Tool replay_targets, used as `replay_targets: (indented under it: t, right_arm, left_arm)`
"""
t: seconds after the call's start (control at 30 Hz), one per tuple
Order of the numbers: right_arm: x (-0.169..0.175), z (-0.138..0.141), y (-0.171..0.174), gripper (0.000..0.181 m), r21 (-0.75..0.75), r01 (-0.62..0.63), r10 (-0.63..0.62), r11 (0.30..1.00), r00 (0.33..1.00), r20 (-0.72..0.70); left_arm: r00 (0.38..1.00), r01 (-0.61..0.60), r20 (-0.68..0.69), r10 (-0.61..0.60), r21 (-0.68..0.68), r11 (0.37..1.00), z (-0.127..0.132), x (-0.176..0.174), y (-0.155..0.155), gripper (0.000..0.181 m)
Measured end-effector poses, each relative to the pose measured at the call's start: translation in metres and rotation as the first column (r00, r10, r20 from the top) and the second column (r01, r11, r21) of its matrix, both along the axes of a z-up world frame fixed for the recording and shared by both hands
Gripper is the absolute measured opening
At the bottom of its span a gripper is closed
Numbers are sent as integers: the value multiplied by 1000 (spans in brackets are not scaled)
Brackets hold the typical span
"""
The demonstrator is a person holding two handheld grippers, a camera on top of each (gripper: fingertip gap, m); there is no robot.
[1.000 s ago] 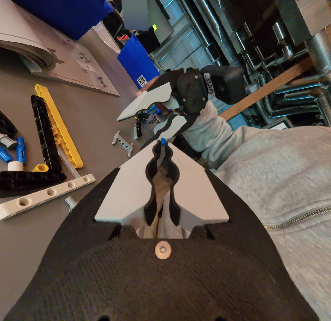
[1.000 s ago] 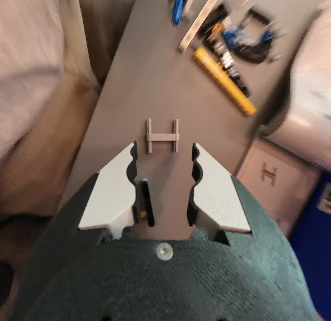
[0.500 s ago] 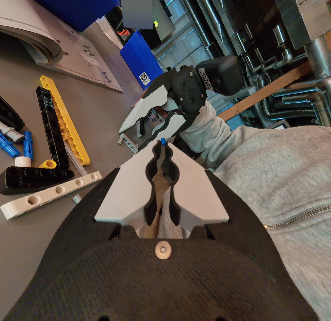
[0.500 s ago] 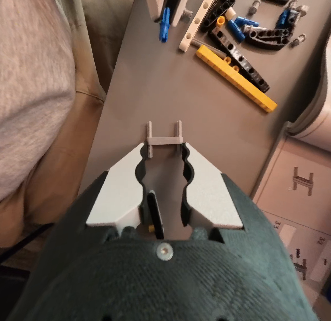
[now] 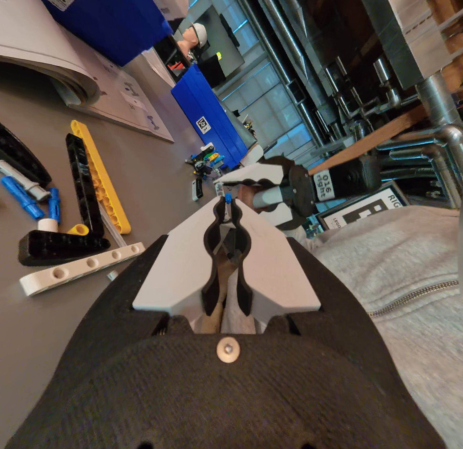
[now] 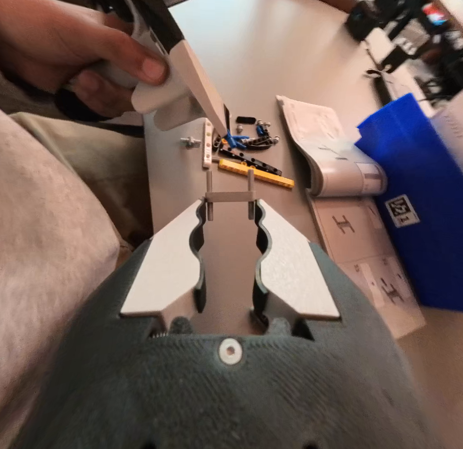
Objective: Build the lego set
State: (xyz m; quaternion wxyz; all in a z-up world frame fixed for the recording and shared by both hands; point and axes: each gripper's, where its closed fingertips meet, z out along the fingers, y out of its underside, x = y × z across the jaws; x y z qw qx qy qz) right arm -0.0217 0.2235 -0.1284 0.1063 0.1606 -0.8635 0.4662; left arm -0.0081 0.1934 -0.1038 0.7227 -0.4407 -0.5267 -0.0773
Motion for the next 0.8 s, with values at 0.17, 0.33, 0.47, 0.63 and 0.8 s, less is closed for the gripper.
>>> replay_targets:
  t: [0.17,0.33,0.47,0.63,0.8]
  right_arm:
    - [-6,-6,6,38,-140,155,-165,978,984,-64]
    - [-3,-16,8,38,-108,110,-123,988,984,-129]
    - [9,-18,5,38,-114,67,-80,991,990,-115]
    - [14,-21,4,38,-113,47,-58,993,993,-102]
    - [13,-21,2,38,-116,50,-63,992,992,-111]
  left_arm:
    - [999,28,37,-24,-108,994,-13,0,8,2]
    - [998,57,51,-47,-209,976,-22,1,22,2]
    - [996,68,67,-52,-257,964,-29,0,26,2]
    - [995,87,80,-68,-267,960,-32,1,29,2]
    - [991,110,105,-82,-290,951,-37,3,30,2]
